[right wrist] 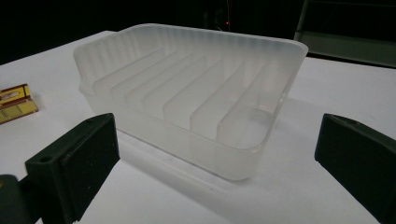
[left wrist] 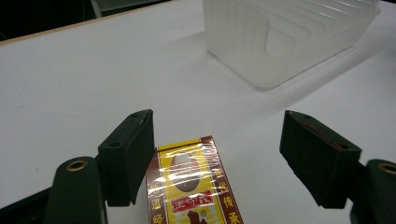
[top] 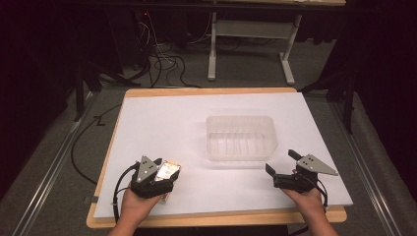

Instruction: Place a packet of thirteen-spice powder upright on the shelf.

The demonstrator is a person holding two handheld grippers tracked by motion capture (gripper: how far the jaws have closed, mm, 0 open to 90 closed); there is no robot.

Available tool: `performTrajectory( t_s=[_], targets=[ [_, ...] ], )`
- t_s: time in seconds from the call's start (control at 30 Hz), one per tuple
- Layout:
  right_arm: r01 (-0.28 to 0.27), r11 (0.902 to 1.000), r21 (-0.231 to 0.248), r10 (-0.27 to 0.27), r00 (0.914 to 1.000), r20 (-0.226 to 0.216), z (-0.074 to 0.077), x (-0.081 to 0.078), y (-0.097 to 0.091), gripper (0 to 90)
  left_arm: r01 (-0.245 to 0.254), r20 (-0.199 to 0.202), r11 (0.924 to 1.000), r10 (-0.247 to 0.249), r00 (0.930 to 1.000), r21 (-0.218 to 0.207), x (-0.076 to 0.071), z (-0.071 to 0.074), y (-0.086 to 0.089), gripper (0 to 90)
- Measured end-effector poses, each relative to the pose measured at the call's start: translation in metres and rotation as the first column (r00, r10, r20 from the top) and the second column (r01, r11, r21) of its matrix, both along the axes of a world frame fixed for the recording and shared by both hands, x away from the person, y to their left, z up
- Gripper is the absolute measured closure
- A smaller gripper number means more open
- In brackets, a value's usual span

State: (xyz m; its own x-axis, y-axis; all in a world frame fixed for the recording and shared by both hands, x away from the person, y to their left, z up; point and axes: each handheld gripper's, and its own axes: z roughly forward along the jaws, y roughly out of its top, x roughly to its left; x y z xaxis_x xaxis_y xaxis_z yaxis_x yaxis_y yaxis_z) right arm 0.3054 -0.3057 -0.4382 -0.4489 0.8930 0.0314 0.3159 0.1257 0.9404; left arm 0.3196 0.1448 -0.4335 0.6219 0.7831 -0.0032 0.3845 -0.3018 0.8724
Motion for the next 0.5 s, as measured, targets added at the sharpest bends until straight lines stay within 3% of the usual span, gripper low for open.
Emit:
performTrajectory(
  t_s=[0.17, 0.5],
  targets=[
    [-0.009, 0.9994, -0.033, 0.009, 1.0, 0.0, -0.0011, 0.0009, 0.0013, 0.3, -0.002, -0.02, 0.9999, 0.002, 0.9998, 0.011, 0.0046, -0.0027, -0.0007, 27.0],
    [-0.019, 0.9996, -0.019, 0.018, 0.9998, -0.012, -0.0026, 0.0023, -0.0012, 0.3, -0.01, -0.033, 0.9994, 0.011, 0.9994, 0.032, 0.0066, -0.0044, 0.0006, 27.3]
  ],
)
